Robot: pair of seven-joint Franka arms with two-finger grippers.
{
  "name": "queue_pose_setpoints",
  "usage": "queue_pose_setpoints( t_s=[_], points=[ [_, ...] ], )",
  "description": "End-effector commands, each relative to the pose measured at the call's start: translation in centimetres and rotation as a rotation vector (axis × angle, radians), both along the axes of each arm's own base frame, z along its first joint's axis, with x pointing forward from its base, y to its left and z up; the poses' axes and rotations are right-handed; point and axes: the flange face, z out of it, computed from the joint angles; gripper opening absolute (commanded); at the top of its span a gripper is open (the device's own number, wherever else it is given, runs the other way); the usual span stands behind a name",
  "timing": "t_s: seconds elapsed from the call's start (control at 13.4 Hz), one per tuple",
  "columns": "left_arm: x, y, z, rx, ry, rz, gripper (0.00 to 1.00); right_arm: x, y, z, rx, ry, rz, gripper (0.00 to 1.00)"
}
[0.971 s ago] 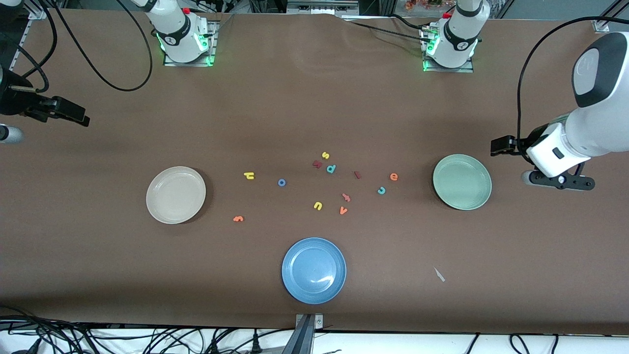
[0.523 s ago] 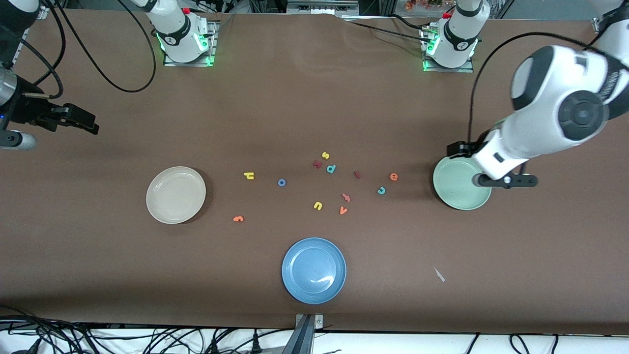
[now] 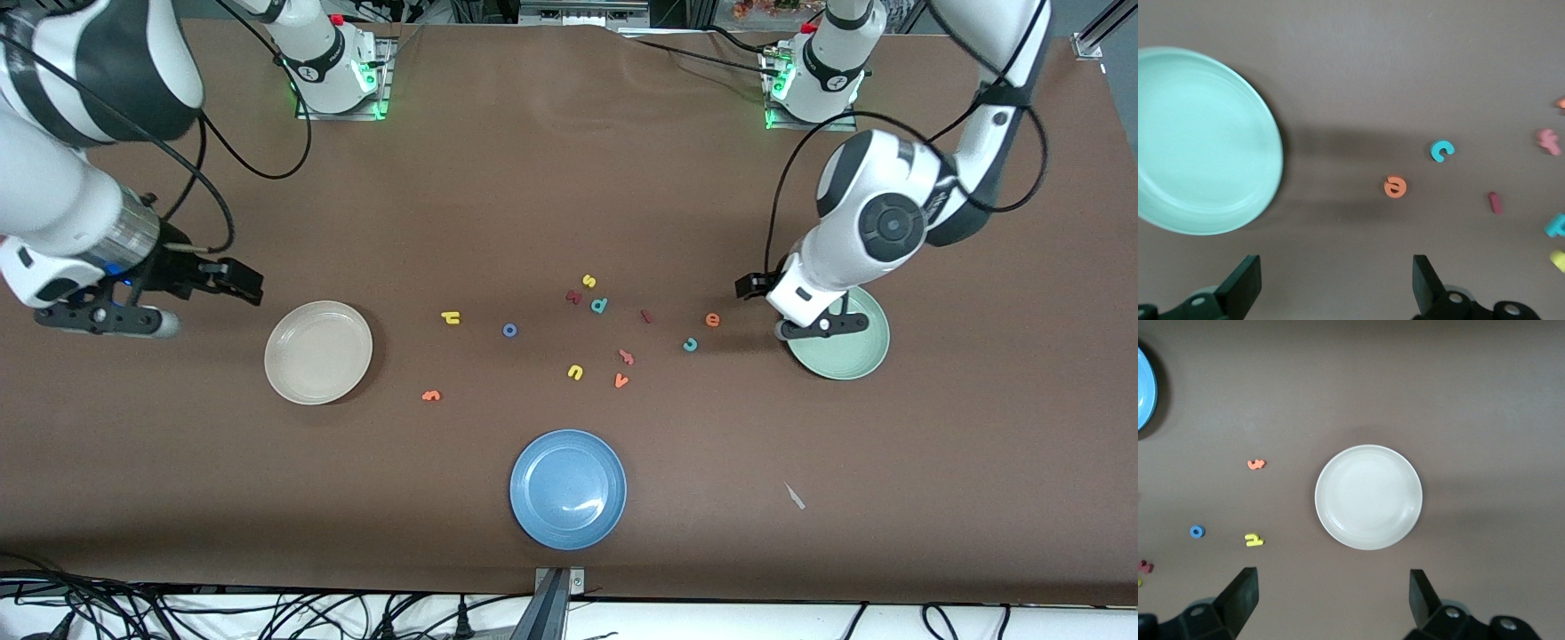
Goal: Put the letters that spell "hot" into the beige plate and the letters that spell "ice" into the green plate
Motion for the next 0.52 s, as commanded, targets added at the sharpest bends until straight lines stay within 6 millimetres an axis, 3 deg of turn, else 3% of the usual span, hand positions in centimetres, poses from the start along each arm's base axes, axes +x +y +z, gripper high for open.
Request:
queue_pose_setpoints(
  t_s=[0.0, 0.15, 0.3, 0.45],
  points=[
    [0.1, -1.9, -5.7, -0.020, 0.029, 0.078, 0.99, 0.9, 2.5, -2.7, -0.030, 0.017, 0.030, 1.00],
    [0.3, -2.8, -8.4, -0.042, 0.008, 0.084, 0.99, 1.6, 3.6, -5.3, -0.046, 0.036, 0.051, 1.00],
    [0.2, -4.1, -9.4, -0.054, -0.015, 0.093, 0.94, 1.8, 6.2, -7.3, -0.056, 0.056, 0.085, 1.00],
    [0.4, -4.6, -10.0, -0.060, -0.026, 0.109, 0.85, 1.6, 7.8, -7.3, -0.070, 0.051, 0.112, 1.00]
  ],
)
